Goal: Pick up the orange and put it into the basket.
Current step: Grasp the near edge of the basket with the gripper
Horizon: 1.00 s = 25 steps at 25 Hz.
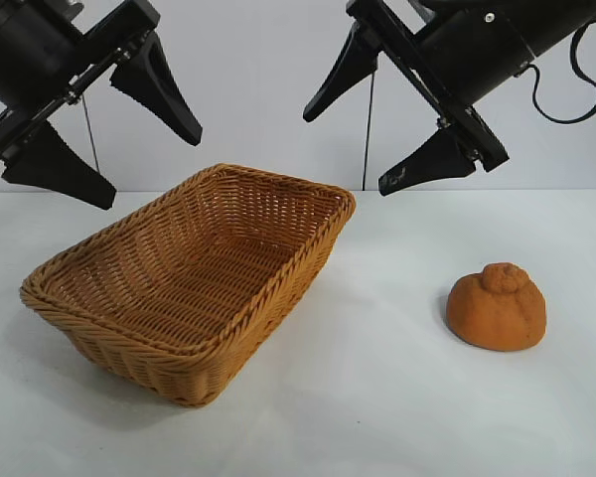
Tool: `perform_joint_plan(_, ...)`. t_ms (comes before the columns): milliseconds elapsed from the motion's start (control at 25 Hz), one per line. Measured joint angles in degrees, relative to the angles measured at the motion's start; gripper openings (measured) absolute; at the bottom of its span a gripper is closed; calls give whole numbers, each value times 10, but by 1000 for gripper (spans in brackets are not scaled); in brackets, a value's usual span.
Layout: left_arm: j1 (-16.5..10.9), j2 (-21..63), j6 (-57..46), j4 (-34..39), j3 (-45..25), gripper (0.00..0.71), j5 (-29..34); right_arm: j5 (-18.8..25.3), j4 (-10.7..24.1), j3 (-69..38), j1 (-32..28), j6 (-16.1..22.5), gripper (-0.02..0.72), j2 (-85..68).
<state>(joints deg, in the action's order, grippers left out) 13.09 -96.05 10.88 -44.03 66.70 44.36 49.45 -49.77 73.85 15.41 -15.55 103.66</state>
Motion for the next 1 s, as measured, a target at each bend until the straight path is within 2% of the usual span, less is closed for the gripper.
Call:
perform_joint_plan(360,0,33,-24,8,0,630,8,0,0,0,0,0,620,0)
perform_joint_plan(640,6,104,-235,99,0,630,70,-2,0,0,0,0,620,0)
perform_joint_plan(800,47,112,-380,174,0,630,76,-2,0,0,0,0,620,0)
perform_joint_plan(1000,104,94,-586,331,0,630,55,-2,0,0,0,0,620,0)
